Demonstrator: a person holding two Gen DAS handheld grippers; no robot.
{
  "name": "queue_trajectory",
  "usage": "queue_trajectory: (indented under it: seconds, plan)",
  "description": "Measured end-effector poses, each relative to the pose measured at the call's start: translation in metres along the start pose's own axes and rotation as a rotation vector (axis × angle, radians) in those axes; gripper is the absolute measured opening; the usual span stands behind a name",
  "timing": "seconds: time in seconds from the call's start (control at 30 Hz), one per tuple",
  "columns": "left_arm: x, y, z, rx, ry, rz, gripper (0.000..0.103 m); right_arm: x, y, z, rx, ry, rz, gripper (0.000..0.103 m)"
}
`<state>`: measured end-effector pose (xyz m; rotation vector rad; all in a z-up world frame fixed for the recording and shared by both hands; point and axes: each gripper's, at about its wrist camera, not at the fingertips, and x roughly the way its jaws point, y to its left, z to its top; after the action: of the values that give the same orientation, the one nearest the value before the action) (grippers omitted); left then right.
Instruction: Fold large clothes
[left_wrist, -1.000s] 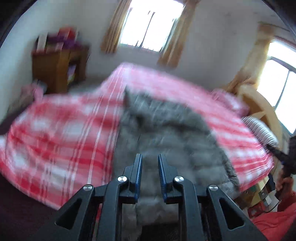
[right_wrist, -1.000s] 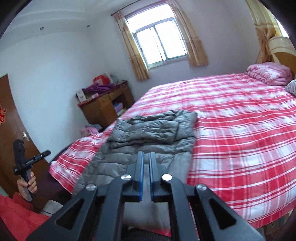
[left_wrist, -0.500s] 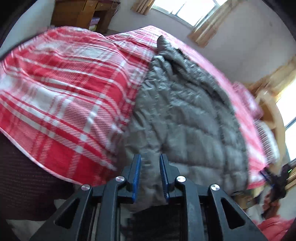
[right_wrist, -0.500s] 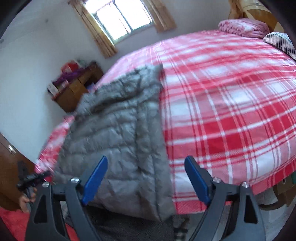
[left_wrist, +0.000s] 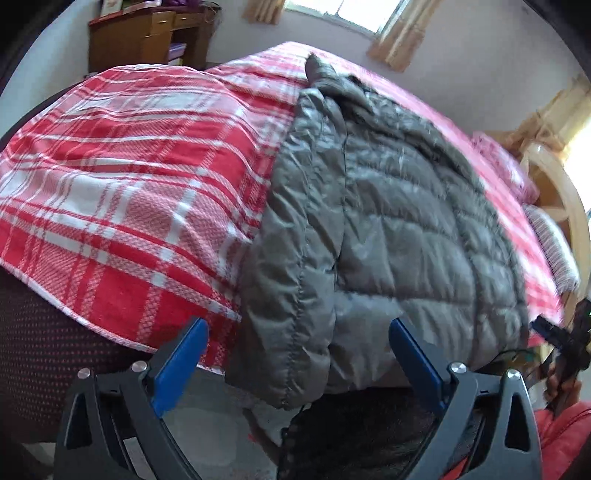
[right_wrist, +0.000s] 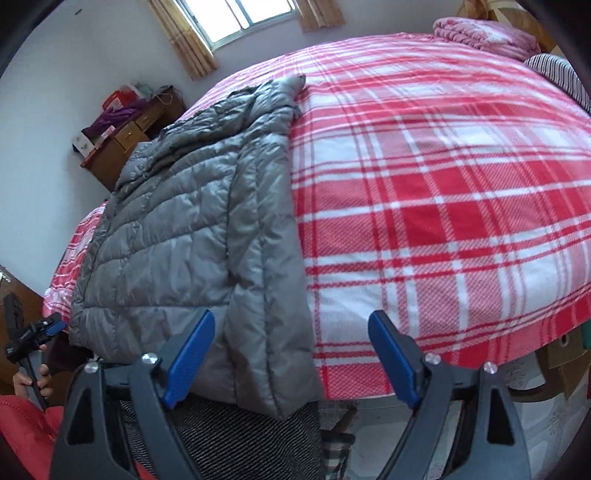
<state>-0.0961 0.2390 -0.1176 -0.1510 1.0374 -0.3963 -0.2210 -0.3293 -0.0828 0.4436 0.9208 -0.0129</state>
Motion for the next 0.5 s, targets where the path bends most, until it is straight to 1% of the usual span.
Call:
queue_trajectory:
  seconds: [0.07,0.13,0.27,0.3,0.33,0.37,0.4,0.47,0.5]
  plan:
    - [0.008,-0.001,-0.002,-0.009,0.021,-0.008,0.098,0.004,0.003,-0.003,-0.004,0.014,0.028,0.088]
    - [0.014,0.002,-0.003,-0.050,0.040,-0.042,0.098,0.008,0.009,-0.008,-0.027,0.035,0.060,0.088]
    - [0.016,0.008,-0.003,-0.090,0.026,-0.040,0.098,0.016,0.013,-0.014,-0.041,0.071,0.085,0.088]
    - [0.017,0.011,-0.002,-0.110,0.016,-0.058,0.097,0.017,0.012,-0.013,-0.037,0.074,0.085,0.088]
    - [0.017,0.014,-0.002,-0.134,0.011,-0.093,0.093,0.019,0.012,-0.013,-0.029,0.077,0.088,0.088]
    - [0.018,0.016,-0.002,-0.150,0.014,-0.126,0.076,0.020,0.011,-0.012,-0.025,0.078,0.093,0.088]
    - [0.020,0.016,-0.001,-0.155,0.025,-0.151,0.055,0.022,0.013,-0.011,-0.025,0.080,0.099,0.088]
    - [0.023,0.014,-0.001,-0.132,0.045,-0.132,0.042,0.027,0.018,-0.009,-0.039,0.094,0.113,0.088]
    - [0.024,0.014,-0.002,-0.117,0.048,-0.129,0.038,0.030,0.020,-0.009,-0.049,0.103,0.115,0.088]
